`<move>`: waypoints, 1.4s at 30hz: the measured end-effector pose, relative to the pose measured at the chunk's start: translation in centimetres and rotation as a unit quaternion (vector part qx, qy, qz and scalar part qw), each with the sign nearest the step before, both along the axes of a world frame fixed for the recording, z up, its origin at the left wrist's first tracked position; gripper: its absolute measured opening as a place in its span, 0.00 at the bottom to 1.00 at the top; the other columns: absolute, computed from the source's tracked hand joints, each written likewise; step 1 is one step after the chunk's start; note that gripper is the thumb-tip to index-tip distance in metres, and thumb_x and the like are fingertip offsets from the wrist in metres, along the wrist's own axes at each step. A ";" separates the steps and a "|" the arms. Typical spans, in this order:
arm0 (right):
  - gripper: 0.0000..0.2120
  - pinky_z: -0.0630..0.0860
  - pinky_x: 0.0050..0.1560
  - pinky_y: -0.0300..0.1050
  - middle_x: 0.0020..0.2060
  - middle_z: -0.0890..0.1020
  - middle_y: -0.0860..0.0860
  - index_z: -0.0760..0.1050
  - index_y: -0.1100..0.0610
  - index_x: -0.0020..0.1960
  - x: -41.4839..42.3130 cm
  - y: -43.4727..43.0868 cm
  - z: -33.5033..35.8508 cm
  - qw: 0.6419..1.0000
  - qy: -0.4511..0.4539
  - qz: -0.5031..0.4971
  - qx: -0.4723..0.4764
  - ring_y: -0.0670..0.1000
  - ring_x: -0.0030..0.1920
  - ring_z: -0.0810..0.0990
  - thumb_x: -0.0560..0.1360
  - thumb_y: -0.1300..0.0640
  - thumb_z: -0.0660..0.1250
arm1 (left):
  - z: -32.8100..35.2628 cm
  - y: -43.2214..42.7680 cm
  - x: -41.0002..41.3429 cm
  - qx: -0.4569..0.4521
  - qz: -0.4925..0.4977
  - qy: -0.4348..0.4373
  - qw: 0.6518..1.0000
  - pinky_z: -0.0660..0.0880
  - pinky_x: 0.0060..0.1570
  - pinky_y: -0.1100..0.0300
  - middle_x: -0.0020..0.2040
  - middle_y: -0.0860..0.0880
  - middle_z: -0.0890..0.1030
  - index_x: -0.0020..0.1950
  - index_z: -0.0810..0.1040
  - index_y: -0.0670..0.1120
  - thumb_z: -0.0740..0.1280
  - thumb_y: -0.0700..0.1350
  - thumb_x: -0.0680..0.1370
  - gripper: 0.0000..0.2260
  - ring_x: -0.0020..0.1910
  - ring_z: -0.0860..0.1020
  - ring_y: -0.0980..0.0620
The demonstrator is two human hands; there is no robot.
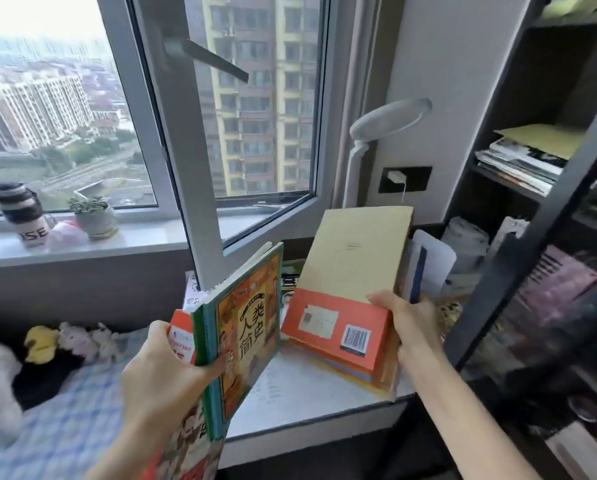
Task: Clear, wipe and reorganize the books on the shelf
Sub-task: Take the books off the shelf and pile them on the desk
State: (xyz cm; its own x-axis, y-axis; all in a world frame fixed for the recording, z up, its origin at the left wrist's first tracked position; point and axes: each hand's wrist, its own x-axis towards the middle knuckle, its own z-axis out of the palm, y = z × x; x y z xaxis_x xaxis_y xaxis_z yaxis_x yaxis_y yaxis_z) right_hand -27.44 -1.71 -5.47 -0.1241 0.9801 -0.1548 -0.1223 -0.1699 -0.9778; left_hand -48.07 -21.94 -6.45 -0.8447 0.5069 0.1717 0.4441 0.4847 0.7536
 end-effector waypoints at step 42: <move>0.15 0.80 0.48 0.51 0.44 0.85 0.54 0.77 0.60 0.48 -6.3 18.2 0.7 0.999 -0.022 -0.014 0.038 0.56 0.47 0.84 0.65 0.56 0.75 | 9.6 32.1 -8.1 0.018 -0.330 -0.392 0.859 0.80 0.34 0.55 0.44 0.43 0.85 0.57 0.74 0.42 0.81 0.43 0.51 0.36 0.38 0.84 0.46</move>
